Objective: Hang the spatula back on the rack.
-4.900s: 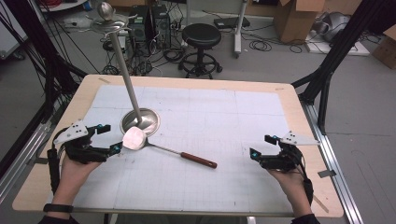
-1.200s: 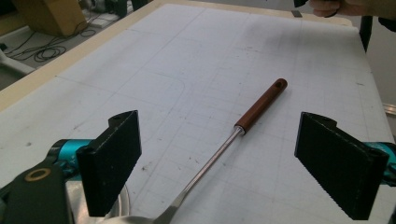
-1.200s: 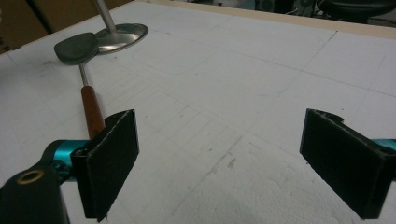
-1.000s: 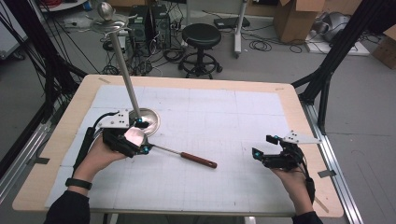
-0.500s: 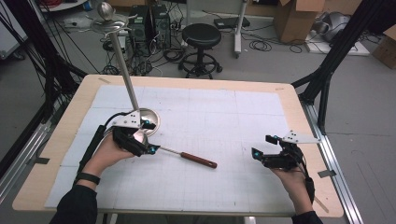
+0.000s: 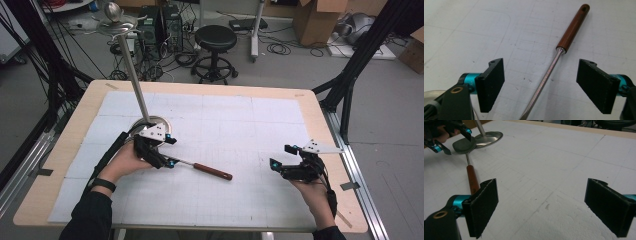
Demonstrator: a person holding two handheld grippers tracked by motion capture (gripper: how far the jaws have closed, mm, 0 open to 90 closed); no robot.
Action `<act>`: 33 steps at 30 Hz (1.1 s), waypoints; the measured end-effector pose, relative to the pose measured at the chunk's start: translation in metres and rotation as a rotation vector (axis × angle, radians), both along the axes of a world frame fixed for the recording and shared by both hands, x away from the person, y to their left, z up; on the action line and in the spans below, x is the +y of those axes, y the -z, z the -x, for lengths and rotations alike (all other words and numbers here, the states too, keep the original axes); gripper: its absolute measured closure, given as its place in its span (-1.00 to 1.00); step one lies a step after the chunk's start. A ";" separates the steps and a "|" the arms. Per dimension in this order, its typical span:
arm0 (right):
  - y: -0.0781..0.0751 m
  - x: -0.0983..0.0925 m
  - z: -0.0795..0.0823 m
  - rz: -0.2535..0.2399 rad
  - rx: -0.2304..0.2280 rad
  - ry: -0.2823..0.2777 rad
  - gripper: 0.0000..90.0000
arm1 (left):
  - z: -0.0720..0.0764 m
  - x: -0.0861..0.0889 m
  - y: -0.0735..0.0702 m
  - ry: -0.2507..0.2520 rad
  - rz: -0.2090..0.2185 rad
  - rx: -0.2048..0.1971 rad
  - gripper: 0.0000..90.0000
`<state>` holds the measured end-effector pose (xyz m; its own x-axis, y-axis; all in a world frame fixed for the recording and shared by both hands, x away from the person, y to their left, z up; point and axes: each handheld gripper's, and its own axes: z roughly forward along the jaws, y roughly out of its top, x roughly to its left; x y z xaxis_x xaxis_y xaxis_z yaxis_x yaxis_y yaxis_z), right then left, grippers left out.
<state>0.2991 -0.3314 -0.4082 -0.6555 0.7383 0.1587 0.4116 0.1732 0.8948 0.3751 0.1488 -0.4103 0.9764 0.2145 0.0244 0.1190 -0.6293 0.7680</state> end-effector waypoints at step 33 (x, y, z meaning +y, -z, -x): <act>0.000 -0.001 -0.001 -0.013 0.007 -0.017 -0.72 | -0.003 -0.009 0.021 0.044 -0.155 0.024 0.53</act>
